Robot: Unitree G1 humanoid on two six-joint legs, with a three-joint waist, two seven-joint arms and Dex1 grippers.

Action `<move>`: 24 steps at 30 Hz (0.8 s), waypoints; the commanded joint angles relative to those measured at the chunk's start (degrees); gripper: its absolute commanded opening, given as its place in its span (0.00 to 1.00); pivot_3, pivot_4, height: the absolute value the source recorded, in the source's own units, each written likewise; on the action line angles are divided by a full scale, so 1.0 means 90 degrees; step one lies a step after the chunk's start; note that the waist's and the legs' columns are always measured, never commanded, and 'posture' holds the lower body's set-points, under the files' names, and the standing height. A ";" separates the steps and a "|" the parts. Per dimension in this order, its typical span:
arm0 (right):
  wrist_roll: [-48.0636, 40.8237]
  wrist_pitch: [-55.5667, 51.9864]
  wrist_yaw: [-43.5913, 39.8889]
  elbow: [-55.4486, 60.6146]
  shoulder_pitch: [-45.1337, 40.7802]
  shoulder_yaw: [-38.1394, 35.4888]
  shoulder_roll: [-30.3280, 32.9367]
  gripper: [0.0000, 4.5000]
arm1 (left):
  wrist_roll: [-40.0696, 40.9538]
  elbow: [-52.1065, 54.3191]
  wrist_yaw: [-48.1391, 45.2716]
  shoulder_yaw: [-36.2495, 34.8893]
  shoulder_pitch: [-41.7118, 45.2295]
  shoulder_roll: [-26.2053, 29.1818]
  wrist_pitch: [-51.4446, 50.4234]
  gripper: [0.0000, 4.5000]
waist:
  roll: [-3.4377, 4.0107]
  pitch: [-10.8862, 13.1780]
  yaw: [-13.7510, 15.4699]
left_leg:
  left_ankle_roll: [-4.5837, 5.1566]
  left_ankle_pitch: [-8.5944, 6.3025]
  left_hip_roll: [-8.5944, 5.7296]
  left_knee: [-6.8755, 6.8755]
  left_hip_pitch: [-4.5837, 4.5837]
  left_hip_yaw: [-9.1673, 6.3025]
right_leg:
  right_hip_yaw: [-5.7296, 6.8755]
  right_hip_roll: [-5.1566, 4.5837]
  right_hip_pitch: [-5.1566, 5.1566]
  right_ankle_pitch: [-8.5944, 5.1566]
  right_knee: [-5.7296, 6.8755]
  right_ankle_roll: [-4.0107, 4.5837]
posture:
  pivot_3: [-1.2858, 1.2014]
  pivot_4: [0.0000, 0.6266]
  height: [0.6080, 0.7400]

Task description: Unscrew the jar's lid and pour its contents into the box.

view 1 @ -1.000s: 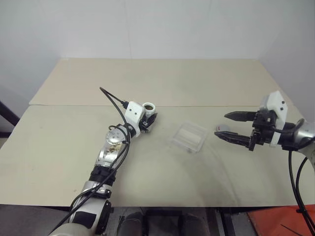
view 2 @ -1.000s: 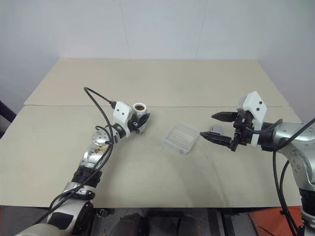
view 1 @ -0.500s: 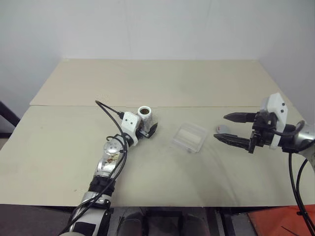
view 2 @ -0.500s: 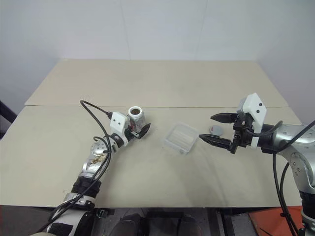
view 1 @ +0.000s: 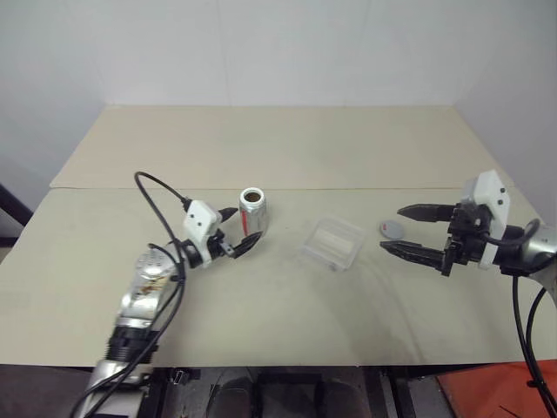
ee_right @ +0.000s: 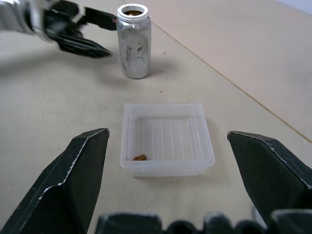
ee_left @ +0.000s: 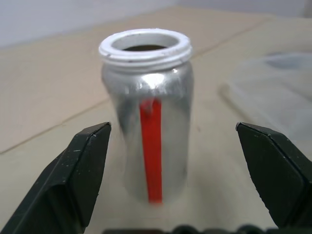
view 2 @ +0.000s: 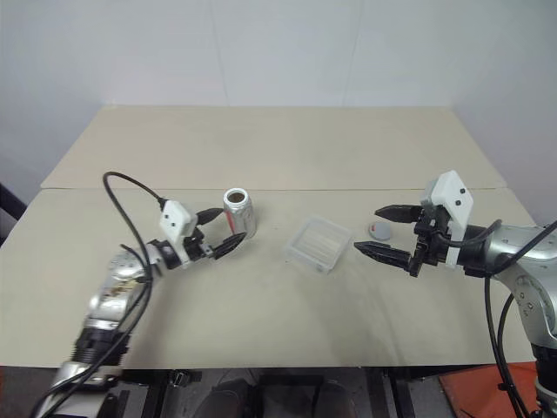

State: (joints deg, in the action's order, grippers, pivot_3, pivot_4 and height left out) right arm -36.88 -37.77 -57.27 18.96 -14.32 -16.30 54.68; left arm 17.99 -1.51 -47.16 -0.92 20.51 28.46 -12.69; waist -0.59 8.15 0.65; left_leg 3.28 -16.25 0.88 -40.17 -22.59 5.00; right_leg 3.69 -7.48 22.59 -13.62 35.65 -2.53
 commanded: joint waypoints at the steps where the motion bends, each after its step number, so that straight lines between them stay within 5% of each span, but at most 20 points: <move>1: -0.0064 0.0189 -0.0044 0.0170 0.0069 -0.0330 0.0062 1.00 | 0.0640 0.0583 -0.0920 -0.0474 0.0066 0.0780 -0.0258 1.00 | 0.0000 0.0000 0.0006 | 0.0000 0.0000 0.0001 0.0000 0.0000 -0.0001 | 0.0001 0.0000 0.0000 0.0000 0.0000 0.0000 | 0.52 0.24 1.00; 10: -0.0009 0.0336 -0.0297 0.0064 0.0247 -0.0433 0.0158 1.00 | 0.1487 0.0279 -0.2654 -0.1119 0.0441 0.2111 -0.0277 1.00 | 0.0001 0.0000 0.0004 | -0.0001 0.0000 -0.0002 0.0014 0.0011 0.0005 | 0.0000 0.0000 -0.0006 -0.0001 -0.0011 0.0001 | 0.52 0.24 1.00; 24: 0.0101 0.0390 -0.0306 0.0090 0.0408 -0.0538 0.0257 1.00 | 0.1511 0.0670 -0.2523 -0.1075 0.0323 0.1785 -0.0281 1.00 | 0.0000 0.0000 0.0006 | 0.0000 0.0000 -0.0002 0.0031 0.0020 0.0005 | 0.0003 0.0001 -0.0025 -0.0001 -0.0040 0.0001 | 0.52 0.24 1.00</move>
State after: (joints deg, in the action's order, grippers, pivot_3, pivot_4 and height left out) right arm -36.06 -35.50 -60.21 18.46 -10.55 -19.00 56.42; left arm 30.60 2.04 -70.32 -10.00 23.59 44.46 -15.24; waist -0.59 8.15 0.70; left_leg 3.28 -16.25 0.85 -39.89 -22.41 5.04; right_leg 3.72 -7.47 22.37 -13.63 35.28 -2.52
